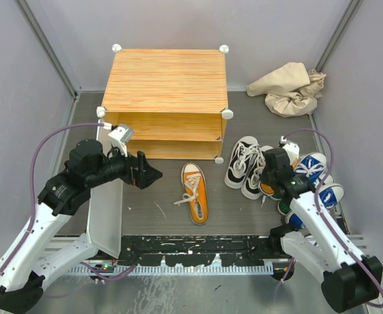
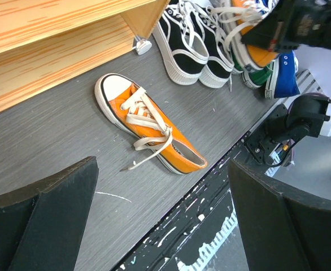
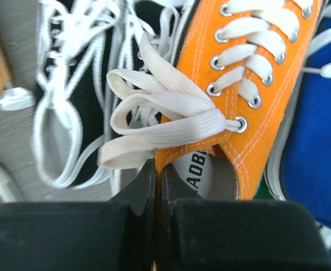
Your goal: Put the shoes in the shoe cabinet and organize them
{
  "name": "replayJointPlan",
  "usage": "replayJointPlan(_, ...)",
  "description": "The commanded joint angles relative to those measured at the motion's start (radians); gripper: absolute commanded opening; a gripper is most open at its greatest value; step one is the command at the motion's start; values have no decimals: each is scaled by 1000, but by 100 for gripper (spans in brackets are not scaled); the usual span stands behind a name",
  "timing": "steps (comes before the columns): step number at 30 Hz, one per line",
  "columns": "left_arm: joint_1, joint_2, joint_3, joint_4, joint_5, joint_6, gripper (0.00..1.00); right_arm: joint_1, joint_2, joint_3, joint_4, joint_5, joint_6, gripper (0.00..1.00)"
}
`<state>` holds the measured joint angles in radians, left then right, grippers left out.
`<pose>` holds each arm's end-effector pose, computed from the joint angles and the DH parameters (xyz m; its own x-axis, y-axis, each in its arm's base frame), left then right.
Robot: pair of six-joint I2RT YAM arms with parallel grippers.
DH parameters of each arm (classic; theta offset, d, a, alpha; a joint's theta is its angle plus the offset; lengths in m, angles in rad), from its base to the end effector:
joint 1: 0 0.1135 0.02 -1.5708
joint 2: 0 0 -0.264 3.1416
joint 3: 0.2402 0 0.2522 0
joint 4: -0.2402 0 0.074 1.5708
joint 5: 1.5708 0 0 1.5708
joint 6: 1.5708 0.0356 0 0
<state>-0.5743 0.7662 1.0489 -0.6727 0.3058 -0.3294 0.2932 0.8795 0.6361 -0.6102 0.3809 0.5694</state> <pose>0.1185 -0.0895 0.3815 -0.5452 -0.0146 -0.8382 0.6082 0.6812 -0.4075 0.1706 0.0377 0.2354 -0.6262 0.3338 -0.7046 0.3600 0.9254 0.1184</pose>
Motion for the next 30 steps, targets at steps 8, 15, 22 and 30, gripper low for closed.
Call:
replayJointPlan(8,-2,5,151,-28,-36,10,98,223,-84,348,-219,-104,-84,1)
replayJointPlan(15,-2,0,223,-57,-42,-18,98,739,25,377,-197,110,95,1)
replayJointPlan(22,-2,-15,242,-69,-65,-37,98,1047,196,458,-102,136,124,1)
replayJointPlan(30,-2,-5,238,-65,-57,-46,98,1110,377,473,144,126,62,1)
